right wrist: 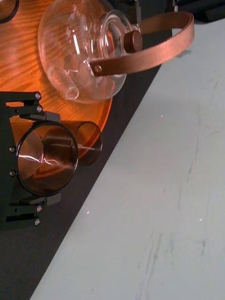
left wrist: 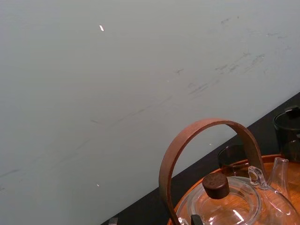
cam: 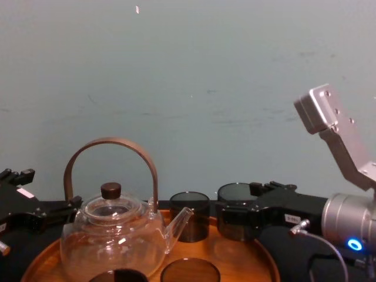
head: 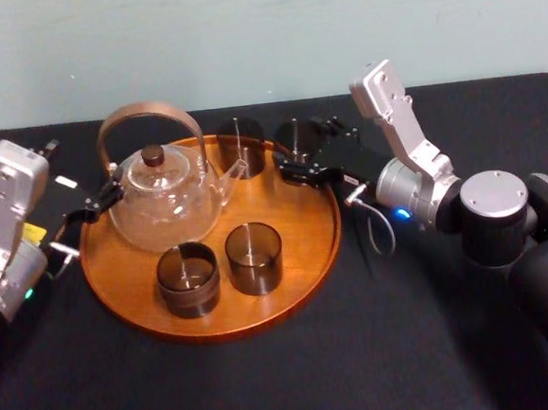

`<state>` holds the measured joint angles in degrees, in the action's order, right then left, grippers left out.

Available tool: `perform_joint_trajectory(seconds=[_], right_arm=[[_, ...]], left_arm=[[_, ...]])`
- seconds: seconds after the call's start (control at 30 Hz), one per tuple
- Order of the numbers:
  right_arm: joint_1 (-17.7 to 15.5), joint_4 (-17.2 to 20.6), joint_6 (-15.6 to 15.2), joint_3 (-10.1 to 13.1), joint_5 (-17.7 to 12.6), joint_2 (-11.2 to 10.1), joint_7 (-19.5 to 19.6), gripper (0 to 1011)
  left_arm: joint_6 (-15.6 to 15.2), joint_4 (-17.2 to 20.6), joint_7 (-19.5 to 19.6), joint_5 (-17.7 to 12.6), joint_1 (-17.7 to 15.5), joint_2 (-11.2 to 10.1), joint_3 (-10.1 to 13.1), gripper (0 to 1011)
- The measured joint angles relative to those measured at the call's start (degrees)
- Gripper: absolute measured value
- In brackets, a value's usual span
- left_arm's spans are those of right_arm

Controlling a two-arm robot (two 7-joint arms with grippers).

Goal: Pick up the glass from the table and place it on the tray.

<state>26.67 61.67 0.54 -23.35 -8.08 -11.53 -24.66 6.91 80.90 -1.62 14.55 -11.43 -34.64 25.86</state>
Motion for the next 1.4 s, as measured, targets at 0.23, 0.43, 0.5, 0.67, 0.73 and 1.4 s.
perform_joint_trajectory(seconds=[0.23, 0.43, 0.5, 0.67, 0.73, 1.4], right_arm=[[0.2, -0.8, 0.4, -1.0, -0.2, 0.6, -0.5, 918], [0.6, -1.8, 0.8, -1.9, -0.2, 1.0, -0.7, 918], [0.6, -2.1, 0.8, -2.1, -0.2, 1.1, -0.7, 918], [1.0, -3.5, 1.2, -2.5, -0.1, 1.5, -0.7, 918], [1.2, -4.2, 1.5, -2.6, -0.1, 1.7, -0.7, 918], [3.1, -10.4, 4.2, -2.9, 0.2, 3.4, -1.1, 918]], left_arm=[[0.0, 0.0, 0.0, 0.0, 0.0, 0.0, 0.0, 1010], [0.0, 0.0, 0.0, 0.0, 0.0, 0.0, 0.0, 1009], [0.0, 0.0, 0.0, 0.0, 0.0, 0.0, 0.0, 1009], [0.0, 0.0, 0.0, 0.0, 0.0, 0.0, 0.0, 1009], [0.0, 0.0, 0.0, 0.0, 0.0, 0.0, 0.0, 1010], [0.0, 0.0, 0.0, 0.0, 0.0, 0.0, 0.0, 1009]])
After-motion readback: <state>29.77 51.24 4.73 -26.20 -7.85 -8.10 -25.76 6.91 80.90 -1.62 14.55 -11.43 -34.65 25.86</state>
